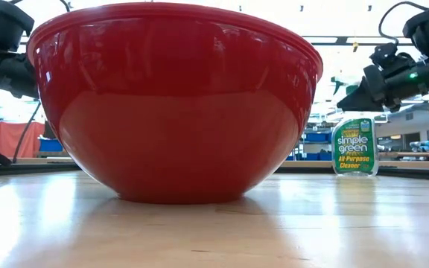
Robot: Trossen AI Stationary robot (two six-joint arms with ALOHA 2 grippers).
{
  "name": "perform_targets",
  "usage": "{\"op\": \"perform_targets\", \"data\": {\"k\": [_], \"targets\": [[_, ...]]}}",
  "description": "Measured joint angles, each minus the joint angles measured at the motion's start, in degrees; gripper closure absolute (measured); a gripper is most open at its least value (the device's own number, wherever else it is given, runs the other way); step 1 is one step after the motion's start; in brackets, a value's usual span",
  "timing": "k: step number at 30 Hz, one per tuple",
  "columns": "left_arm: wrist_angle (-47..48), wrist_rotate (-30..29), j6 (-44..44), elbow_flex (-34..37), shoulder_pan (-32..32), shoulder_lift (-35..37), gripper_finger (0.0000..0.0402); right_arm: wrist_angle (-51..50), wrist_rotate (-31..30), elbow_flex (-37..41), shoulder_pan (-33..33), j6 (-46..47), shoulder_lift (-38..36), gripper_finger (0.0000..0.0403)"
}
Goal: Nest bowls inside each other
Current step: Return to Home Position
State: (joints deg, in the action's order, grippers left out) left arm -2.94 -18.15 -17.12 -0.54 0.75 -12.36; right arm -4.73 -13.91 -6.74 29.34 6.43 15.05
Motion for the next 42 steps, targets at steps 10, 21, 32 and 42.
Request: {"op": "perform_targets", "data": {"k": [10, 21, 32, 42], "targets": [[0.1, 0.0, 0.0, 0.0, 0.0, 0.0, 0.023, 8.7, -4.9, 5.4, 0.2, 9.9, 0.2, 0.0237], [-0.1, 0.0, -0.2, 0.0, 0.0, 0.0, 0.023, 8.4, -4.0, 6.4, 0.2, 8.9, 3.8, 0.0237], [-0.2, 0.0, -0.2, 0.0, 0.0, 0.0, 0.023, 9.4, -4.0, 6.4, 0.2, 21.9, 4.8, 0.0237], [-0.2, 0.0, -0.2, 0.0, 0.0, 0.0, 0.023, 9.4, -4.0, 6.4, 0.2, 21.9, 4.8, 0.0237]]}}
